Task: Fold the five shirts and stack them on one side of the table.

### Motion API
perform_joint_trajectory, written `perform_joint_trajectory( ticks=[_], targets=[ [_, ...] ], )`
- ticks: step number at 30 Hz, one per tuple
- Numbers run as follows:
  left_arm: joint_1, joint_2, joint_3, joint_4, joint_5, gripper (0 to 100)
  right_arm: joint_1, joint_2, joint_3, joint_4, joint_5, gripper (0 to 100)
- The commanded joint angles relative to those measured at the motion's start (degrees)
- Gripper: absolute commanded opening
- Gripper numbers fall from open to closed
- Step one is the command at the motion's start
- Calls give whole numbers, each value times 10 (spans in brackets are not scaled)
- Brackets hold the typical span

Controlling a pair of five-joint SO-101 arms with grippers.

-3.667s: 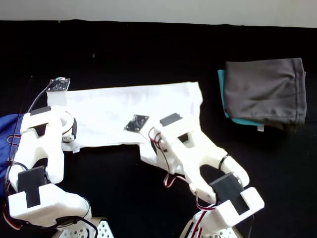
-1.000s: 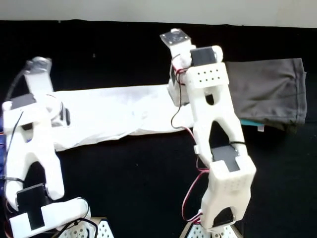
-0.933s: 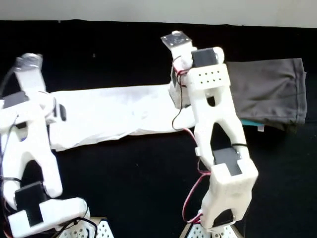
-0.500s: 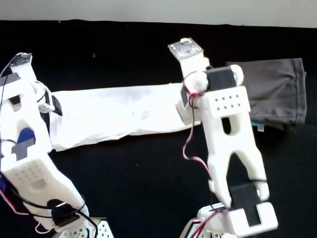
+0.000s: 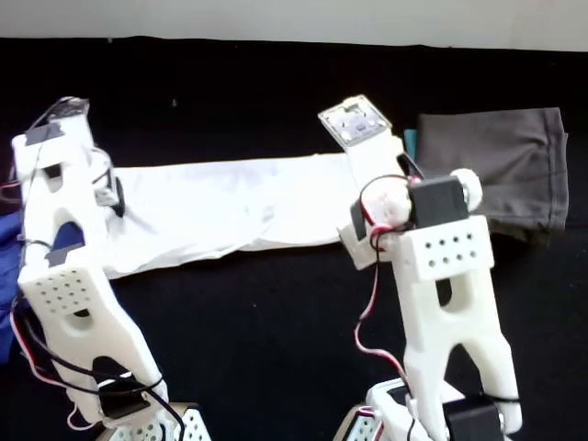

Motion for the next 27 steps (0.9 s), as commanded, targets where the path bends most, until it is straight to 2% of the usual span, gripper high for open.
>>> perform_joint_trajectory(
  ticks=[1,4,8,11,14,17,20,24,27],
  targets=[
    [29,13,-21,39,1,24,38,-58,18,3,6,23],
    [13,19,-44,50,-3,11,89,-90,72,-12,7,23],
    [-37,22,-110,89,-41,9,141,-138,173,-66,7,23],
    [-87,29,-182,123,-67,9,154,-181,239,-94,7,23],
    [-106,41,-255,172,-88,9,156,-228,314,-115,7,23],
    [-87,45,-307,216,-90,9,156,-278,393,-145,7,23],
    [-58,23,-309,221,-89,9,156,-326,478,-193,8,23],
    [9,-65,-240,222,-82,9,170,-341,610,-295,70,23],
    [88,-170,-156,221,-63,9,217,-324,680,-380,75,23]
  ],
)
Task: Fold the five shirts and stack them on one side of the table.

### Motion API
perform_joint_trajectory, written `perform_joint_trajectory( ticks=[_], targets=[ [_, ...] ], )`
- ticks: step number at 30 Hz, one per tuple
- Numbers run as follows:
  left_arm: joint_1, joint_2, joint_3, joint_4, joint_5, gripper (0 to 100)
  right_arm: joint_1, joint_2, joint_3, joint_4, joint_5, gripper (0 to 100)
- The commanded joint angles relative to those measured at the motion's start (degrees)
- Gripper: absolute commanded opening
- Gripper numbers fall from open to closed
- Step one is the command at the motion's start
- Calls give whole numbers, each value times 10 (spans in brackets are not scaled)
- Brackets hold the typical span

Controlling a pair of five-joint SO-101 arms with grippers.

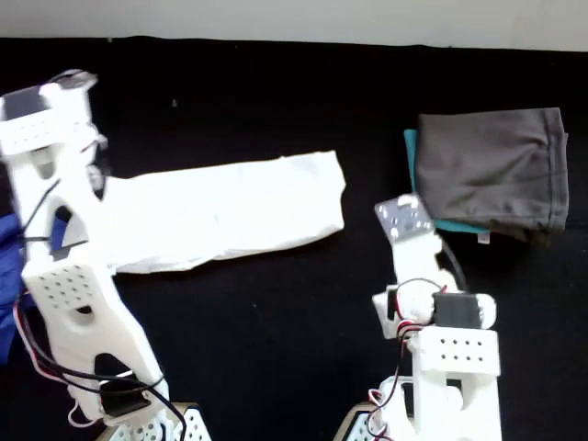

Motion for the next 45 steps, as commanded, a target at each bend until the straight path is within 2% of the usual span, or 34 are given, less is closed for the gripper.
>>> perform_joint_trajectory(
  ticks=[1,5,8,11,13,17,26,30,32,34,38,42,45],
  targets=[
    [112,-153,77,7,18,9,60,9,68,-99,13,23],
    [260,-226,105,6,58,9,99,16,120,-155,13,22],
    [354,-215,84,5,74,9,103,16,168,-202,13,22],
    [412,-163,54,-29,80,9,104,16,227,-264,13,22],
    [425,-118,24,-62,80,9,107,16,252,-286,11,22],
    [425,-31,-61,-113,80,9,107,16,253,-287,11,22],
    [444,145,-262,-123,81,16,107,16,253,-288,10,22],
    [458,173,-323,-123,84,152,107,16,254,-288,10,22],
    [458,171,-340,-123,113,189,107,16,254,-288,10,22],
    [450,163,-358,-118,126,177,107,16,254,-288,10,22],
    [403,138,-391,-46,126,143,107,16,254,-288,10,22],
    [328,162,-373,2,104,0,107,16,254,-288,10,22],
    [292,194,-330,3,102,6,107,16,254,-288,10,22]
  ],
)
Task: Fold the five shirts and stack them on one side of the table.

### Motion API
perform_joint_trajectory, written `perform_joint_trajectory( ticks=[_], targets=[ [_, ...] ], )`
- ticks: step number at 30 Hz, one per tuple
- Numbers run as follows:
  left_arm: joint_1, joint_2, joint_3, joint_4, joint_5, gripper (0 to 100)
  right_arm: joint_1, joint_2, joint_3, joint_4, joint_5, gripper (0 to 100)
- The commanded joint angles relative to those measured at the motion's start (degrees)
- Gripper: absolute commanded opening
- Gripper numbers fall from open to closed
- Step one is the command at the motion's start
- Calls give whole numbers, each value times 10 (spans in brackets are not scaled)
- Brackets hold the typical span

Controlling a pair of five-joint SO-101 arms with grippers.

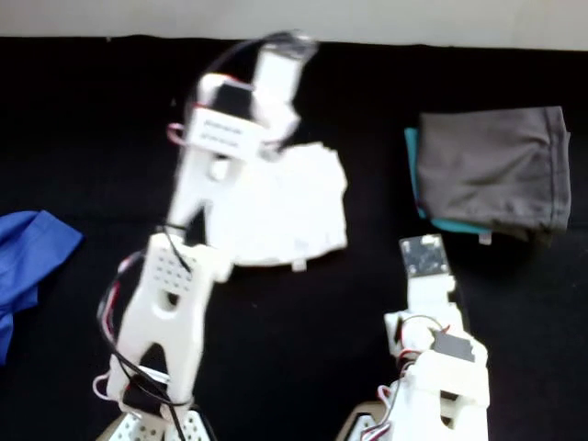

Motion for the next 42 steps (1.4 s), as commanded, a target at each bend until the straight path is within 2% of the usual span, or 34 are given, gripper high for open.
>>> perform_joint_trajectory(
  ticks=[1,5,12,20,25,29,37,42],
  targets=[
    [-30,17,31,11,-6,9,6,7,16,-15,4,22],
    [-6,51,53,12,-5,9,6,7,16,-16,4,22],
    [118,64,51,14,-2,9,6,7,16,-16,4,22],
    [211,4,83,15,-2,9,6,7,15,-16,4,22],
    [215,-83,127,15,-2,9,6,7,15,-16,4,22],
    [176,-149,141,11,-3,9,6,7,15,-16,4,22],
    [108,-23,137,-38,-3,9,6,7,15,-16,4,22],
    [122,19,137,-45,4,9,6,7,15,-16,4,22]
  ],
)
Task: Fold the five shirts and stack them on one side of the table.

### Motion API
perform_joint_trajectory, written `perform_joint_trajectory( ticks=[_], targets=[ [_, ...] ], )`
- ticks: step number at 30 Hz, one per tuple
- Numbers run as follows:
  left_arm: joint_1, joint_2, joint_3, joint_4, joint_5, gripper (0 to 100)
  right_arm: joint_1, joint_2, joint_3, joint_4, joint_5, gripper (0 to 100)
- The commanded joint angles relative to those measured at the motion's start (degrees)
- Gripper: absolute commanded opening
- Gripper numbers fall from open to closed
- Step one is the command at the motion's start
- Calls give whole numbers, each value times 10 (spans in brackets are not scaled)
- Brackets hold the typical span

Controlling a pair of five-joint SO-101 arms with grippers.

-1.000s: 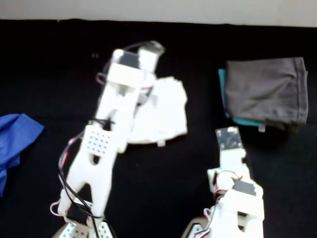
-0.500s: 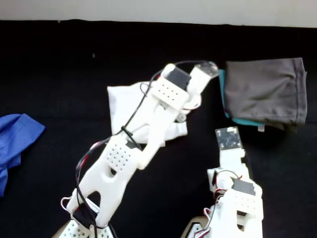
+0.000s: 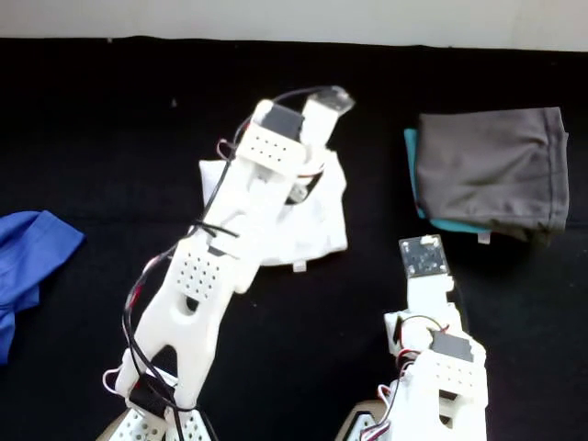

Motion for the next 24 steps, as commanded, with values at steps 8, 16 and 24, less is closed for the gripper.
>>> perform_joint_trajectory(
  ticks=[8,16,24],
  targets=[
    [95,-26,7,54,52,9,6,7,13,-15,4,22],
    [127,-172,114,54,67,9,6,7,13,-15,4,22],
    [73,-276,204,19,66,9,6,7,13,-15,4,22]
  ],
)
